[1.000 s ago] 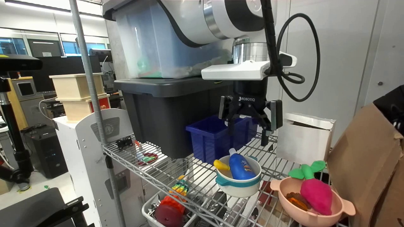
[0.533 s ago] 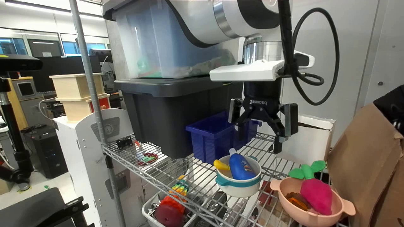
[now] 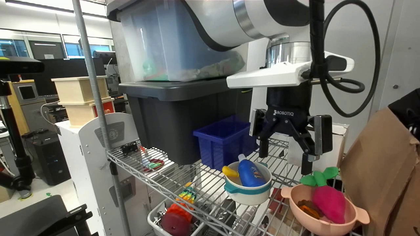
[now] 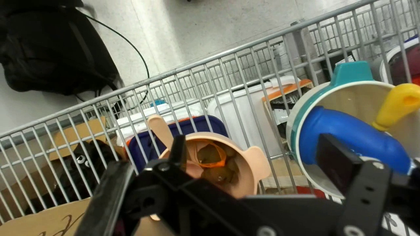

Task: Move the brown doll to the left bowl

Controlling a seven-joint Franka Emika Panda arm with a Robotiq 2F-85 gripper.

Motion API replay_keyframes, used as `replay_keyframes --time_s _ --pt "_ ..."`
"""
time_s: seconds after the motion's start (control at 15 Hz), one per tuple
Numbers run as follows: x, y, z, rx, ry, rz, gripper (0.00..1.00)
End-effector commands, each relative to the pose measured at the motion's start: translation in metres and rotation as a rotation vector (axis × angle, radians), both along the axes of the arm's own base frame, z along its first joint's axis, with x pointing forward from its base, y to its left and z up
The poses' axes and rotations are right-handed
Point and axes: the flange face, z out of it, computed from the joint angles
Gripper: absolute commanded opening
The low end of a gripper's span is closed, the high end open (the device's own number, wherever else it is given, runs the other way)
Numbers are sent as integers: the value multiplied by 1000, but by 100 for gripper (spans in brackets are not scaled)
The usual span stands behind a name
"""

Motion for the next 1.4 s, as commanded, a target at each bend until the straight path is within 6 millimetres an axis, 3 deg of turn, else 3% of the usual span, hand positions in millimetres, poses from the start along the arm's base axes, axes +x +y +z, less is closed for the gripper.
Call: replay_keyframes --time_s 0.0,1.33 --pt "-12 -2 14 14 16 -16 100" --pt "-29 11 9 49 51 32 100"
